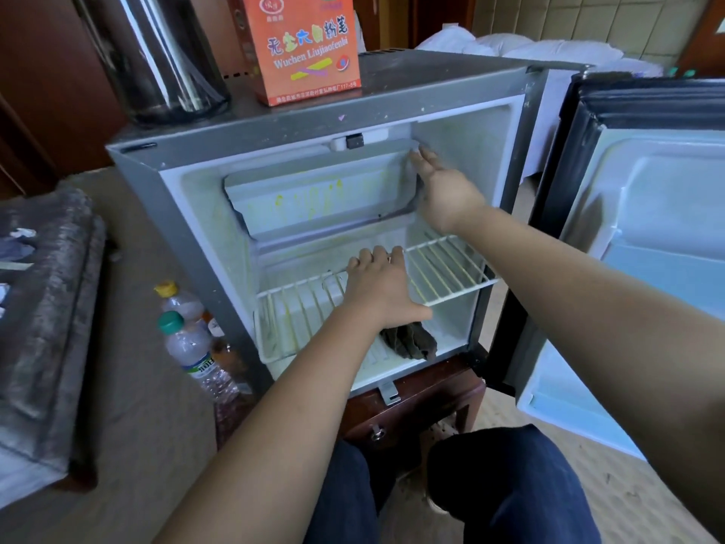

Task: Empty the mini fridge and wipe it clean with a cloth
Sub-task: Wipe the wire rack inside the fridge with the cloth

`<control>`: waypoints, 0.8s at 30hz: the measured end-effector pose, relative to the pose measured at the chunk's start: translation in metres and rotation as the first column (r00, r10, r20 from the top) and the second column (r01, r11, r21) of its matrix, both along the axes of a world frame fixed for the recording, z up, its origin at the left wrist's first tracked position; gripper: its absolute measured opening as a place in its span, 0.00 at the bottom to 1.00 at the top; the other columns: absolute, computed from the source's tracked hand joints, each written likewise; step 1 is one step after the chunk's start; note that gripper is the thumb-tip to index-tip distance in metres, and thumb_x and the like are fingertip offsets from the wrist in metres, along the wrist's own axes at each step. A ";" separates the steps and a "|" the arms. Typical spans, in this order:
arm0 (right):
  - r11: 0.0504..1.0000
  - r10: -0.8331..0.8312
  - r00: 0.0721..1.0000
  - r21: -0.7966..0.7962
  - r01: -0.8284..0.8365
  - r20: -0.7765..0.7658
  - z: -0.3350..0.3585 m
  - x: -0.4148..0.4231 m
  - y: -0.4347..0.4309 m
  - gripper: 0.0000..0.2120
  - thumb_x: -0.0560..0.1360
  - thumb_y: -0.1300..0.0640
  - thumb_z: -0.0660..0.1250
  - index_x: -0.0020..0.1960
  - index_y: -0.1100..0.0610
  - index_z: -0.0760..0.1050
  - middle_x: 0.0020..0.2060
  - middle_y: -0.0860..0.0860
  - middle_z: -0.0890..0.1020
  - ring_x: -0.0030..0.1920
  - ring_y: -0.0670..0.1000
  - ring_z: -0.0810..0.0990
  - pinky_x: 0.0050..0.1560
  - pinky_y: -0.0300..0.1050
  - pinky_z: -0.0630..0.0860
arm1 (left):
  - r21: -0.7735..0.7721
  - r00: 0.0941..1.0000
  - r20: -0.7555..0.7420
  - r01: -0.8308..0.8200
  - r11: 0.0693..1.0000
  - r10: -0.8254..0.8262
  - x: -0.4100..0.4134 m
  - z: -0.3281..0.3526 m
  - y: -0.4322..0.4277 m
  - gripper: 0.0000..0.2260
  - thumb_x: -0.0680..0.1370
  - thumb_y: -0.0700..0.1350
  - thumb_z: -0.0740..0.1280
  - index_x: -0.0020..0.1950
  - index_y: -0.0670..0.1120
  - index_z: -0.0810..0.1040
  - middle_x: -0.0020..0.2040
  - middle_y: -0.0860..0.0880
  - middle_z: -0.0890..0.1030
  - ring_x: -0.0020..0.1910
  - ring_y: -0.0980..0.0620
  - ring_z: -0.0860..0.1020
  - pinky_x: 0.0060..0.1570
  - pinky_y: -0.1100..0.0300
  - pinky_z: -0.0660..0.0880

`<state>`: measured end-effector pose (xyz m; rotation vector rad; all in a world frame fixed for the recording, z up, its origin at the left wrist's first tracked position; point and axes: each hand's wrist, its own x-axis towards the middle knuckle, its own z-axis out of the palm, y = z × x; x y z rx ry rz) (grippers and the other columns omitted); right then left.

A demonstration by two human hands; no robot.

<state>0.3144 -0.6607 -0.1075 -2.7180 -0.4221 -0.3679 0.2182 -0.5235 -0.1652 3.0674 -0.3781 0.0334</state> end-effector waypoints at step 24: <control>0.958 -0.069 0.970 0.285 -0.001 0.234 -0.024 -0.113 -0.029 0.18 0.81 0.57 0.59 0.69 0.62 0.69 0.68 0.56 0.72 0.66 0.57 0.71 0.59 0.45 0.68 | -0.265 0.896 0.209 -0.335 0.904 0.393 -0.067 0.000 -0.002 0.53 0.67 0.67 0.70 0.78 0.40 0.49 0.70 0.40 0.64 0.67 0.40 0.64 0.66 0.50 0.61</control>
